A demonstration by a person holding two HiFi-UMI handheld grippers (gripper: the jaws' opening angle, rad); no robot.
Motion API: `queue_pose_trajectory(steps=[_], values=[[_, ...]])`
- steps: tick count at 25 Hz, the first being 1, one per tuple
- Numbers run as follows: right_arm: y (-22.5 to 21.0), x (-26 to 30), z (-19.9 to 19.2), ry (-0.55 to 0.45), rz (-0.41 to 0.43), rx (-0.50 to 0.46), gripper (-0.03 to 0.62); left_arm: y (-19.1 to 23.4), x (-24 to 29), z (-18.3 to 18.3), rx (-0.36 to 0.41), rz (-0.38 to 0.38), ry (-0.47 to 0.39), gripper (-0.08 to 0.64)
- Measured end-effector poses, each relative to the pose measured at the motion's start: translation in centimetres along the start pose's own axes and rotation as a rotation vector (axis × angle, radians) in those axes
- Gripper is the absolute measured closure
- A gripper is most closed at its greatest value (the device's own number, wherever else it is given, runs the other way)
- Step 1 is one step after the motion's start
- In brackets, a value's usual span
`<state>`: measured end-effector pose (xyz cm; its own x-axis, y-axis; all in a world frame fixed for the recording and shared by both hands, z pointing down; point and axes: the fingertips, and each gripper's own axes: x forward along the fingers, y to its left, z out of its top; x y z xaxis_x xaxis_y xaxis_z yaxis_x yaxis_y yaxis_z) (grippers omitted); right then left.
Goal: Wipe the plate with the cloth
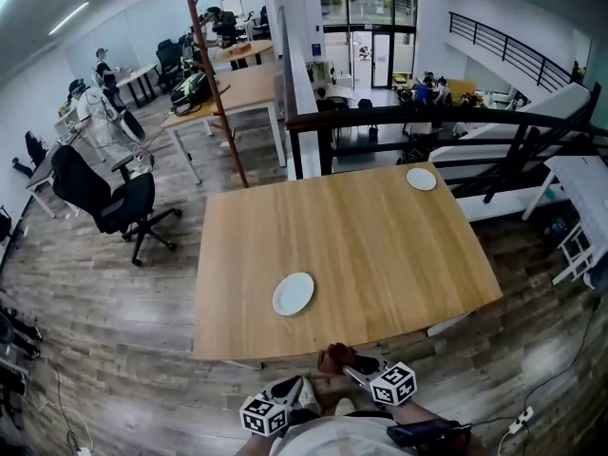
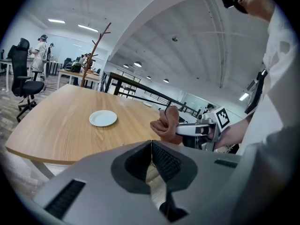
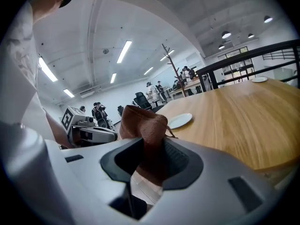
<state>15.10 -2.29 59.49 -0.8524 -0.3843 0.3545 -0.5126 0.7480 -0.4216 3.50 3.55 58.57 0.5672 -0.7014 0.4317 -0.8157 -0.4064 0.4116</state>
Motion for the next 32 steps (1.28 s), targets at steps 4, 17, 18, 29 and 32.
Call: queue_pose_trajectory(steps=[4, 17, 18, 29, 32], values=[[-0.8, 1.1, 0.5, 0.002, -0.031, 0.011, 0.465, 2.4, 1.5, 0.6, 0.010, -0.027, 0.023, 0.548], [-5.3, 7.3, 6.5, -0.008, -0.193, -0.029, 0.465, 10.0, 4.7, 8.4, 0.088, -0.133, -0.001, 0.546], [-5.1, 7.6, 6.7, 0.001, -0.199, -0.038, 0.465, 10.6, 4.5, 8.5, 0.085, -0.132, -0.001, 0.547], [-5.1, 10.6, 7.7, 0.088, -0.222, -0.049, 0.465, 15.1, 2.5, 9.5, 0.006, -0.103, -0.030, 0.548], [-5.2, 11.9, 8.1, 0.111, -0.195, -0.064, 0.465, 15.8, 2.8, 9.4, -0.002, -0.091, -0.020, 0.546]])
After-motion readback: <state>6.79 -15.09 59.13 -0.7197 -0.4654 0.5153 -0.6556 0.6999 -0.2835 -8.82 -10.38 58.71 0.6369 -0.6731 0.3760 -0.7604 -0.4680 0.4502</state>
